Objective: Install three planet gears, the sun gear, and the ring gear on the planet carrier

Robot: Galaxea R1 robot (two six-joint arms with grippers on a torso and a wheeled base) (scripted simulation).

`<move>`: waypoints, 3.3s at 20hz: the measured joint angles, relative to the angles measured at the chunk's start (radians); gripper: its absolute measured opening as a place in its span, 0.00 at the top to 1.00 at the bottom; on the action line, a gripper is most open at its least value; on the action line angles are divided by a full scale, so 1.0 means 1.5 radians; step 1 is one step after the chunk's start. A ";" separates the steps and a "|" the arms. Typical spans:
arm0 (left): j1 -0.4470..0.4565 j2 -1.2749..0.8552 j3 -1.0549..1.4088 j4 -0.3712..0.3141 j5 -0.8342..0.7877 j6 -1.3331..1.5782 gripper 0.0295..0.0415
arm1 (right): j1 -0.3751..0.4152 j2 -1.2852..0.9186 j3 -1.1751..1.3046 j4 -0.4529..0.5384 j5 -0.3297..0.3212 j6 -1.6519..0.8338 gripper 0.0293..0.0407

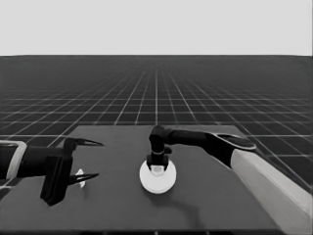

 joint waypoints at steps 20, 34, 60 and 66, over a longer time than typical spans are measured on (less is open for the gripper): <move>0.000 0.000 0.000 0.000 0.000 0.000 0.25 | -0.002 0.000 0.000 0.000 0.000 0.116 0.50; 0.000 0.000 0.000 0.000 0.000 0.000 0.25 | -0.002 0.000 0.000 0.000 0.000 0.197 0.50; 0.000 0.000 0.000 0.000 0.000 0.000 0.25 | -0.001 0.000 0.000 0.000 0.000 0.322 0.19; 0.000 0.000 0.000 0.000 0.000 0.000 0.25 | 0.044 -0.007 0.026 0.038 -0.016 0.112 0.18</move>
